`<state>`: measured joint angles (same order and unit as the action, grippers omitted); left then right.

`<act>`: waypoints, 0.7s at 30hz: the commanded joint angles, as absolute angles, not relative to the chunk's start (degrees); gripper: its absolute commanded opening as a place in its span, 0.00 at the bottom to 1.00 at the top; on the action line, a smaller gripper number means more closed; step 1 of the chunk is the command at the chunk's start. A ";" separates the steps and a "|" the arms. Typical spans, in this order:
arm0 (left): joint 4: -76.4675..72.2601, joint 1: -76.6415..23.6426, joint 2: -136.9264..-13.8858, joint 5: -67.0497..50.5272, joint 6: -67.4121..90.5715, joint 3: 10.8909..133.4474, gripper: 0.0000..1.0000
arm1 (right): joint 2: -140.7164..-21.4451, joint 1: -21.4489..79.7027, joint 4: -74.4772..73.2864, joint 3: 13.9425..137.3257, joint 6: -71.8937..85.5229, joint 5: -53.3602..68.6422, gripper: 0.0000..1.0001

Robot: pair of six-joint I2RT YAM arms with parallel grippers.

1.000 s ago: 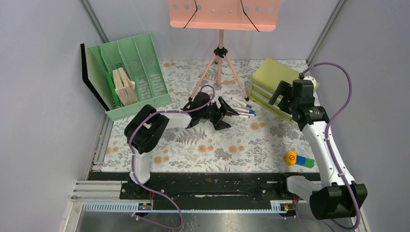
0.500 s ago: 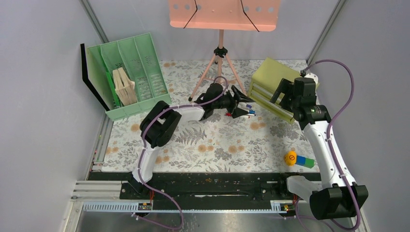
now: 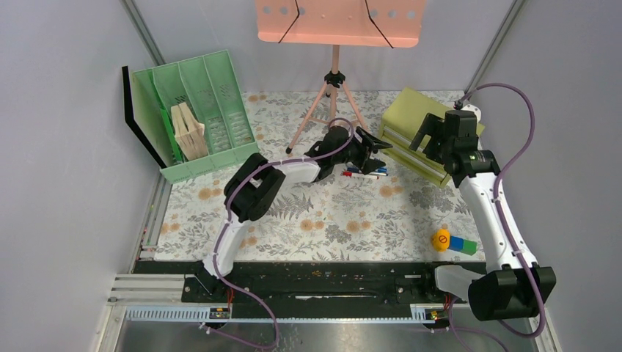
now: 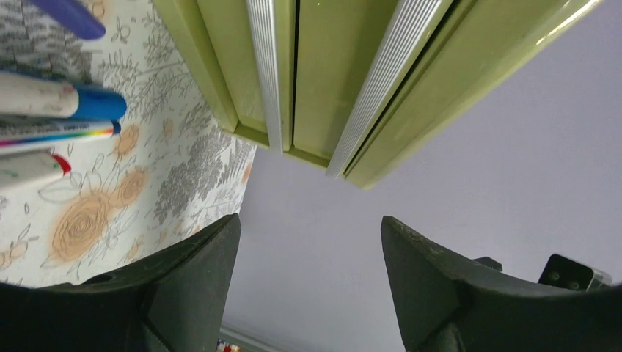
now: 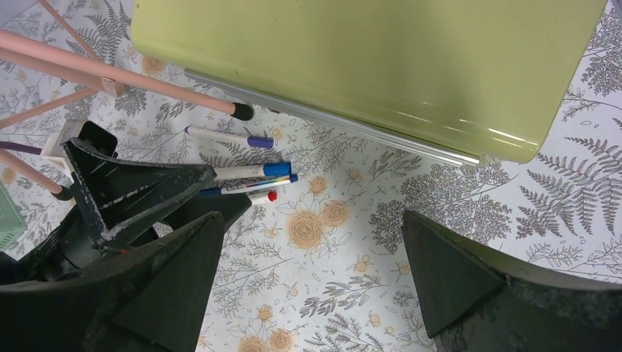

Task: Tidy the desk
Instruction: Open the drawer in the storage box.

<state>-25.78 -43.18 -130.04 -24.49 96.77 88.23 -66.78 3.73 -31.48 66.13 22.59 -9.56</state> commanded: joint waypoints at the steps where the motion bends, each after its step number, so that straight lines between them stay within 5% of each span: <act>1: -28.93 -43.17 -133.45 -19.22 100.78 92.99 0.70 | -68.61 3.04 -31.78 69.93 22.79 -10.05 0.98; 21: -33.85 -43.69 -145.34 -12.90 106.32 104.75 0.61 | -78.49 -2.20 -31.66 78.65 26.89 -6.75 0.98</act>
<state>-29.82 -43.42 -144.55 -16.45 104.55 101.27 -77.45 -0.71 -31.44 75.81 24.95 -6.76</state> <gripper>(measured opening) 0.628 0.985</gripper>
